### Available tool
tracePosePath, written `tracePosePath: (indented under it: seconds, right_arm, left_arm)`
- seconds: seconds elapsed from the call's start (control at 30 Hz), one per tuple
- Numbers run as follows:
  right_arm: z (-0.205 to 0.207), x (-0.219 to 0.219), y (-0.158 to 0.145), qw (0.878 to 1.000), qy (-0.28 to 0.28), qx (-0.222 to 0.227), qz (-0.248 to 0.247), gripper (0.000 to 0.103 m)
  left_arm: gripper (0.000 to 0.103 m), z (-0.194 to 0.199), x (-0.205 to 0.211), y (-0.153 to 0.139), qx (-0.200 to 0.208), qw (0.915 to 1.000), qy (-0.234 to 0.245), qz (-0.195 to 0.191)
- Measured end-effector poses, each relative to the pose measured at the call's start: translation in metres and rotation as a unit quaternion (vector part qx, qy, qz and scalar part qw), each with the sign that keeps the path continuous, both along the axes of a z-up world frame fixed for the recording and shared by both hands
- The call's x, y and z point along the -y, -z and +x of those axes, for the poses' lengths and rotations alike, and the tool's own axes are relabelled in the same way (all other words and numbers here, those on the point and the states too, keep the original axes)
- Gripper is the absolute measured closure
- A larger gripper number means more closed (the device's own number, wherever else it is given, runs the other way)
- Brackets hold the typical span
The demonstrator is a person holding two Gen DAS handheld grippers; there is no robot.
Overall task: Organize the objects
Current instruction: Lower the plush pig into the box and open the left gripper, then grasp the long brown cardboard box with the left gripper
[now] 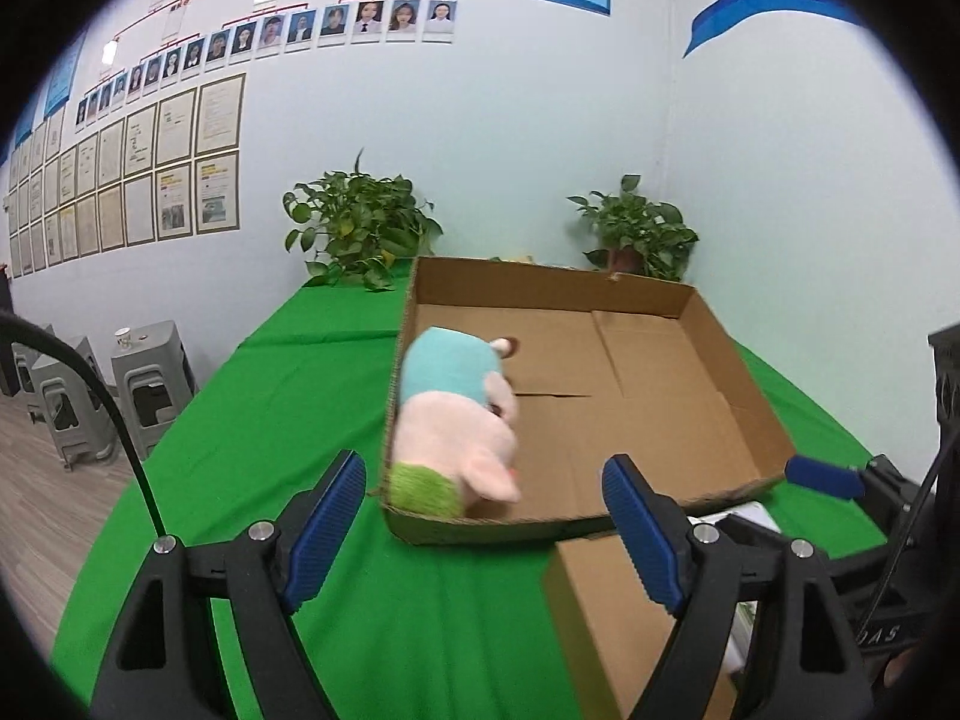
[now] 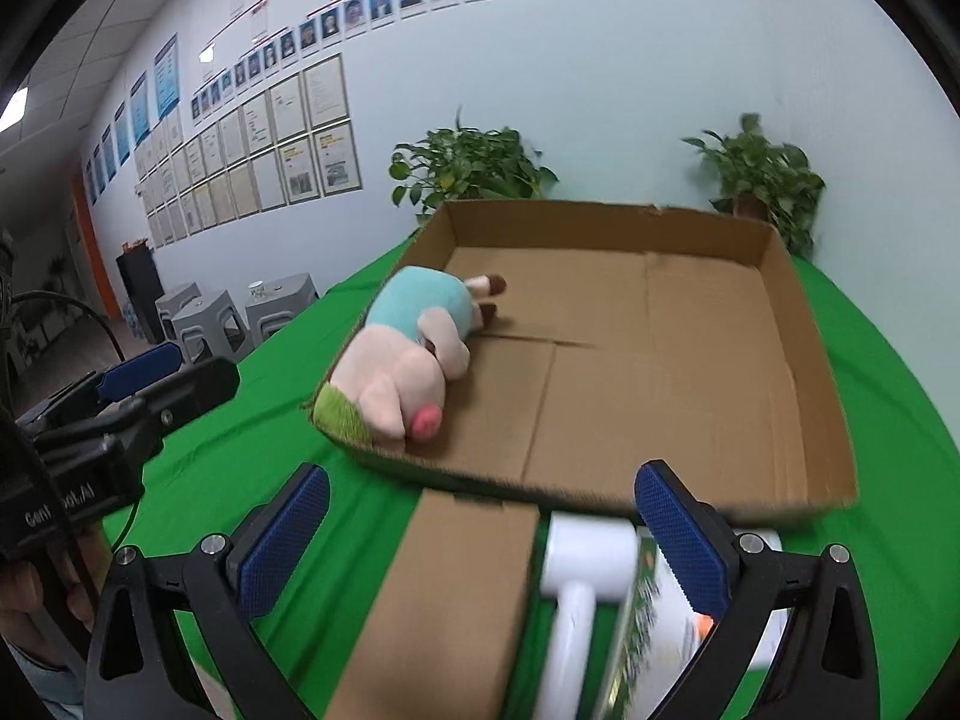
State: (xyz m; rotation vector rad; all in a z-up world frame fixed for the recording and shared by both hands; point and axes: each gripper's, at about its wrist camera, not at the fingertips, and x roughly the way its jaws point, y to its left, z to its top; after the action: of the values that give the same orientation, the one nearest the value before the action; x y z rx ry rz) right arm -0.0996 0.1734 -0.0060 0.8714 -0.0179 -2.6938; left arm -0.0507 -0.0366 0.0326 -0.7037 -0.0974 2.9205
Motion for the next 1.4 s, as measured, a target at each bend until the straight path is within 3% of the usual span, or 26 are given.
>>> tracePosePath:
  seconds: [0.17, 0.77, 1.17, 1.4]
  right_arm:
    - [0.032, -0.023, 0.006, 1.000, 0.006, 0.007, -0.010, 0.000]
    - [0.067, -0.044, 0.015, 1.000, 0.023, 0.004, -0.012, 0.000]
    - [0.073, -0.048, 0.041, 0.999, 0.006, 0.042, -0.028, 0.000]
    - [0.073, -0.040, 0.051, 0.998, -0.009, 0.043, -0.033, 0.000]
  left_arm:
    - [0.022, 0.011, -0.018, 0.002, 0.006, 0.9998, 0.018, -0.001]
    - [0.022, 0.019, -0.045, 0.014, 0.024, 0.9986, 0.047, 0.004]
    - [0.022, 0.006, -0.043, 0.054, 0.098, 0.9910, 0.080, 0.043]
    - [0.022, 0.005, -0.045, 0.066, 0.116, 0.9864, 0.099, 0.061]
